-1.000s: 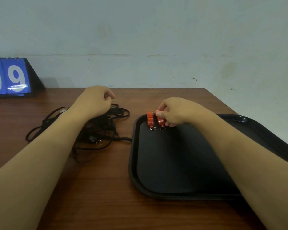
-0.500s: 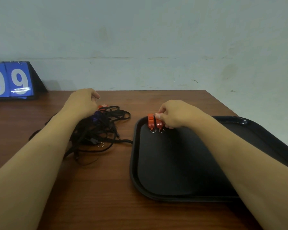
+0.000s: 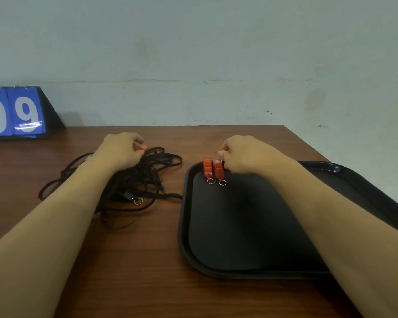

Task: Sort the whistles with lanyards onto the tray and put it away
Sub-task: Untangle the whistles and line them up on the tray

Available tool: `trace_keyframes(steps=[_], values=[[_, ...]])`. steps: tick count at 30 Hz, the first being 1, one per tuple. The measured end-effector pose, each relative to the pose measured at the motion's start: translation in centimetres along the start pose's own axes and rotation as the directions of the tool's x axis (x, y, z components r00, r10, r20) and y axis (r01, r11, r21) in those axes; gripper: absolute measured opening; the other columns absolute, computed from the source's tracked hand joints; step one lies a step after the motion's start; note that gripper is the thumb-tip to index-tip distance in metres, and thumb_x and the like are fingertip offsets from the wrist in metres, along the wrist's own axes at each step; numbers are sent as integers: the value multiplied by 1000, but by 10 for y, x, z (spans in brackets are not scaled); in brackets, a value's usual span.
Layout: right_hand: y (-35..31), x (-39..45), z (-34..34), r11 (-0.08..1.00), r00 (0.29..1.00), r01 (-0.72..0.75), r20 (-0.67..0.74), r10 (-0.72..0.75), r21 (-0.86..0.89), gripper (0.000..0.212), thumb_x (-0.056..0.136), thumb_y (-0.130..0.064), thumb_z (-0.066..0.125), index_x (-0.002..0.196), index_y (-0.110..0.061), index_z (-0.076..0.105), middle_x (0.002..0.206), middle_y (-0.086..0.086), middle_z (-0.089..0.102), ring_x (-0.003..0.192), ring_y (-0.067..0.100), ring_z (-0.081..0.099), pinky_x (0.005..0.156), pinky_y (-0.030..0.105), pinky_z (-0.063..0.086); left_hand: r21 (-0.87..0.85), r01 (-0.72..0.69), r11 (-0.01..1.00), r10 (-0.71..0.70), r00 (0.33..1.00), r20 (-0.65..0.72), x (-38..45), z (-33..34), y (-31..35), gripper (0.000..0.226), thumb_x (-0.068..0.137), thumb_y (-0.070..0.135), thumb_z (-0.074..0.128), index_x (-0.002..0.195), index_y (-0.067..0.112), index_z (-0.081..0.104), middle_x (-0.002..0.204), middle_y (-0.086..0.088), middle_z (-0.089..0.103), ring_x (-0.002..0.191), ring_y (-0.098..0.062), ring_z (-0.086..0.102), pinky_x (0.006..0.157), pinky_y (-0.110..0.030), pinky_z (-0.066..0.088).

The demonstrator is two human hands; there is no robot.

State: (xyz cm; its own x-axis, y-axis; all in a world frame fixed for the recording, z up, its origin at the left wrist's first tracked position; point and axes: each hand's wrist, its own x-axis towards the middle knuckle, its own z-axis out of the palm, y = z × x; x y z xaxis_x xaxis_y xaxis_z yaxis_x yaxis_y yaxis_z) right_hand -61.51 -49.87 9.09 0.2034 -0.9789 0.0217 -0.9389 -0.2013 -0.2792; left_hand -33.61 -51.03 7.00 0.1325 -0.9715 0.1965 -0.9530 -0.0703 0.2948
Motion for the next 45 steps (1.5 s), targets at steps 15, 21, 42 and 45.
trace_keyframes(steps=[15,21,42,45], values=[[-6,-15,-8,998,988,22,-153,-31,-59,30,101,-29,43,120,-17,62,120,8,63,107,31,62,93,46,53,108,32,994,-31,999,-13,0,8,7,15,99,30,56,110,35,65,127,2,63,128,-31,44,105,-48,37],[-6,-14,-9,998,987,26,-156,-34,-54,32,100,-33,44,121,-17,62,119,6,64,106,29,63,94,47,54,45,15,999,-9,991,-131,0,6,12,19,97,28,64,116,30,66,128,5,62,119,-24,55,107,-50,32],[-35,-14,-19,986,977,135,-152,-149,-100,29,100,-38,51,123,-28,66,118,-5,67,107,15,62,94,38,53,-298,-87,950,-35,923,-382,5,-25,-12,28,95,20,68,122,17,67,123,-10,65,109,-25,63,90,-31,44],[-61,-8,-15,968,967,213,-111,-228,-132,29,101,-37,53,124,-26,66,123,-4,66,110,15,61,94,33,51,-354,-65,933,-80,921,-380,4,-27,-18,27,95,20,67,121,17,67,123,-8,66,108,-23,62,89,-30,43]])
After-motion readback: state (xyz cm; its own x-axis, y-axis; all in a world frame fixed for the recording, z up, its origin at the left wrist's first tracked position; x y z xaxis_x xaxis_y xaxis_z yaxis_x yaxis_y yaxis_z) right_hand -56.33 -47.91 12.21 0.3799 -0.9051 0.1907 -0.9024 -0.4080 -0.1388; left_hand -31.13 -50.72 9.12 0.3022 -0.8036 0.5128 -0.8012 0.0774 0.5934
